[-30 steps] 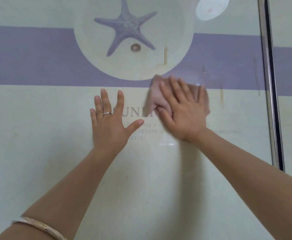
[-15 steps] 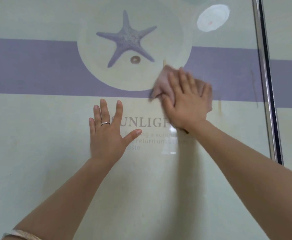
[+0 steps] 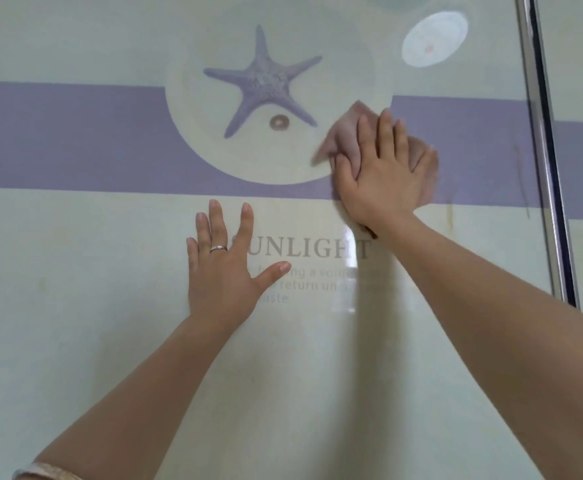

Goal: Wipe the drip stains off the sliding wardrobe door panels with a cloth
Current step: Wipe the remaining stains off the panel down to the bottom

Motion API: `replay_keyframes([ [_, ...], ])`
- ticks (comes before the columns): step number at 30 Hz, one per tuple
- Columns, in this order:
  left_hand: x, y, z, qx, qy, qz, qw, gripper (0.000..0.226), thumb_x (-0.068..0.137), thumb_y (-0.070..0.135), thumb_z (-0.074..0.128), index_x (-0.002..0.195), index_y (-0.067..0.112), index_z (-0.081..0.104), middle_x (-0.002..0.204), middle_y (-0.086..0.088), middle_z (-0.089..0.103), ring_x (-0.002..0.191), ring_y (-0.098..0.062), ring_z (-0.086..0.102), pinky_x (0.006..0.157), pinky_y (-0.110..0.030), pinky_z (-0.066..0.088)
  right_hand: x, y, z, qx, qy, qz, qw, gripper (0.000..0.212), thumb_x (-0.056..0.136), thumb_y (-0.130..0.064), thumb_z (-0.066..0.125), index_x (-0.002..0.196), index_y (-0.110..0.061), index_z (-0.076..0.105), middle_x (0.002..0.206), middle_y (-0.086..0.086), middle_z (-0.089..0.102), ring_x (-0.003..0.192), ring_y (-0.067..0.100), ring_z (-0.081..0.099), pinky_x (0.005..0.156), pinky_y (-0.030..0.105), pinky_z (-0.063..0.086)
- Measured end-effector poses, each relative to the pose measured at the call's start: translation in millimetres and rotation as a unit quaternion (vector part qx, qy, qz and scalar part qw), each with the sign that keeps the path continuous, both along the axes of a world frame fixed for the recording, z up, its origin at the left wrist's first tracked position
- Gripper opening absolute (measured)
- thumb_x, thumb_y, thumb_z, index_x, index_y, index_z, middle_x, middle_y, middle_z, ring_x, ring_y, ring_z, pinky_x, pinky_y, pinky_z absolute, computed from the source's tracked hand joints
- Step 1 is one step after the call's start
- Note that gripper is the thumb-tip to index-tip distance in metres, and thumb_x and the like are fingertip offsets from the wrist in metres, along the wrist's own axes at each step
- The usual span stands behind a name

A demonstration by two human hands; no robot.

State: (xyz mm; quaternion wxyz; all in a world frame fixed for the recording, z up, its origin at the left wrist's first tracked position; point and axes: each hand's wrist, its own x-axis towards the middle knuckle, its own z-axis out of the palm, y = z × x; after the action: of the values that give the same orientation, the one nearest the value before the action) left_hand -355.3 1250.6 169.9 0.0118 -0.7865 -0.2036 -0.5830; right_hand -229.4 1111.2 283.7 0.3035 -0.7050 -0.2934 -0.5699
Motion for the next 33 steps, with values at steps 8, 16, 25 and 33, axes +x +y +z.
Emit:
replay_keyframes([
  [8,0.9,-1.6,-0.6,-0.003,-0.007,-0.006,1.0,0.096,0.078,0.069,0.042,0.142,0.032,-0.019,0.153,-0.004,-0.026,0.14,-0.022,-0.025,0.112,-0.035,-0.015,-18.8,21.4,-26.5,-0.179,-0.158,0.007,0.971,0.075,0.085,-0.059,0.006,0.154,-0.03,0.018,0.162,-0.003,0.008,0.149,0.017,0.004,0.114,0.05,-0.01],
  [16,1.2,0.4,-0.8,-0.006,0.002,-0.002,1.0,0.094,0.079,0.069,0.043,0.146,0.033,-0.013,0.153,-0.005,-0.026,0.14,-0.022,-0.025,0.111,-0.035,-0.016,-19.1,28.5,-12.2,-0.082,-0.065,0.009,0.994,0.064,0.097,-0.049,0.018,0.155,-0.025,0.011,0.163,0.004,0.002,0.15,0.023,-0.002,0.114,0.056,-0.011],
  [25,0.7,1.8,-0.3,-0.002,0.002,-0.002,1.0,0.093,0.079,0.069,0.041,0.147,0.034,-0.011,0.154,-0.006,-0.025,0.14,-0.023,-0.025,0.111,-0.034,-0.015,-71.2,-57.0,-38.3,-0.104,0.055,0.124,0.985,0.044,0.106,-0.02,0.028,0.149,-0.008,0.026,0.155,0.008,0.029,0.123,0.002,0.024,0.06,-0.012,0.015],
  [33,-0.2,-0.9,0.3,-0.01,0.008,0.005,1.0,0.094,0.078,0.067,0.046,0.148,0.032,-0.007,0.155,-0.007,-0.022,0.141,-0.024,-0.022,0.113,-0.038,-0.012,-5.3,1.9,-78.7,-0.163,-0.159,0.009,0.974,0.062,0.092,-0.048,0.029,0.147,-0.022,0.039,0.155,0.006,0.033,0.144,0.024,0.029,0.114,0.04,-0.014],
])
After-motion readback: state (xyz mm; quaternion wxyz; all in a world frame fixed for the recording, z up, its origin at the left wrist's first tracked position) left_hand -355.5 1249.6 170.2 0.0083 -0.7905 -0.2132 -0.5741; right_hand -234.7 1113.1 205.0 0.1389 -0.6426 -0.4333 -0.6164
